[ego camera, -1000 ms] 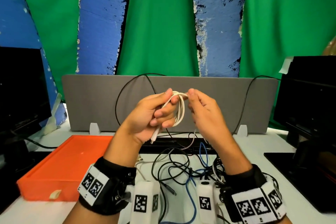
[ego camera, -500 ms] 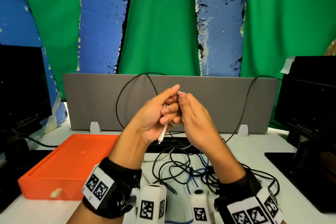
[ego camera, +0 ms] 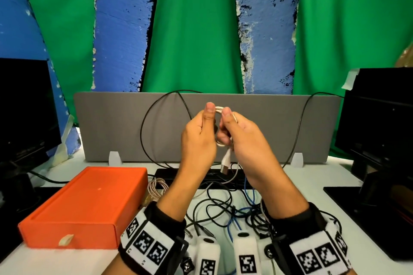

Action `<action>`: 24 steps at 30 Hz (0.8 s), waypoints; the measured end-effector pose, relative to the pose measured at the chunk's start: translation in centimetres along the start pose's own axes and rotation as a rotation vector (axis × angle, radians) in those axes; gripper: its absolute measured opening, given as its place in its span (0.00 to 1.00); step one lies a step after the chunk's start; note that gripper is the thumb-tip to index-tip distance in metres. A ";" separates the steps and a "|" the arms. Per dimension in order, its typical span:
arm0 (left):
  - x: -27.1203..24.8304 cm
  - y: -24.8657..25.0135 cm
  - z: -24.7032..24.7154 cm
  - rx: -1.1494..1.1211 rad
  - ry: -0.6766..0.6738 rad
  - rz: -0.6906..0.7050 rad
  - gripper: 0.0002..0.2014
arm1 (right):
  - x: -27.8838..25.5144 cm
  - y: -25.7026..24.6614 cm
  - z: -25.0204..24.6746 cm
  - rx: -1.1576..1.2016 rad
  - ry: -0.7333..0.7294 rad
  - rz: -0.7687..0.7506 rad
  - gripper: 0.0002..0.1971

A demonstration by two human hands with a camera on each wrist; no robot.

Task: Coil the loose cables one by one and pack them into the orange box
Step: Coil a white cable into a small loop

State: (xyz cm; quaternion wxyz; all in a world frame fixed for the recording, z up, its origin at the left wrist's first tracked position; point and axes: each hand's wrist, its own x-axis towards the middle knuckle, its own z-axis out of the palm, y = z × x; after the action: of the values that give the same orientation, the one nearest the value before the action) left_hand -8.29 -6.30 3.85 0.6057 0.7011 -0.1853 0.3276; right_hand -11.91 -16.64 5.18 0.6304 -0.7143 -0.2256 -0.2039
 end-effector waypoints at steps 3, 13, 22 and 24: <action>0.6 -0.3 -0.9 -0.007 -0.155 0.030 0.25 | 0.1 0.1 -0.8 0.101 -0.065 0.062 0.21; 1.0 1.0 -3.1 0.230 -0.188 0.271 0.19 | 0.0 -0.6 -1.2 0.267 -0.189 0.072 0.19; 1.7 1.1 -4.0 0.081 -0.340 0.011 0.14 | 0.6 0.3 -2.0 -0.251 0.105 -0.053 0.20; 2.0 1.4 -5.1 -0.021 -0.416 -0.097 0.11 | 0.7 0.6 -2.1 -0.273 0.122 -0.029 0.20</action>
State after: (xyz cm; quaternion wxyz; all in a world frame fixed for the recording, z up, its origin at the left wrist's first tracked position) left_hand -8.94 -1.39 6.53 0.5768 0.7553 -0.2758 0.1443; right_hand -10.98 -18.73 5.40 0.5369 -0.7763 -0.1676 -0.2846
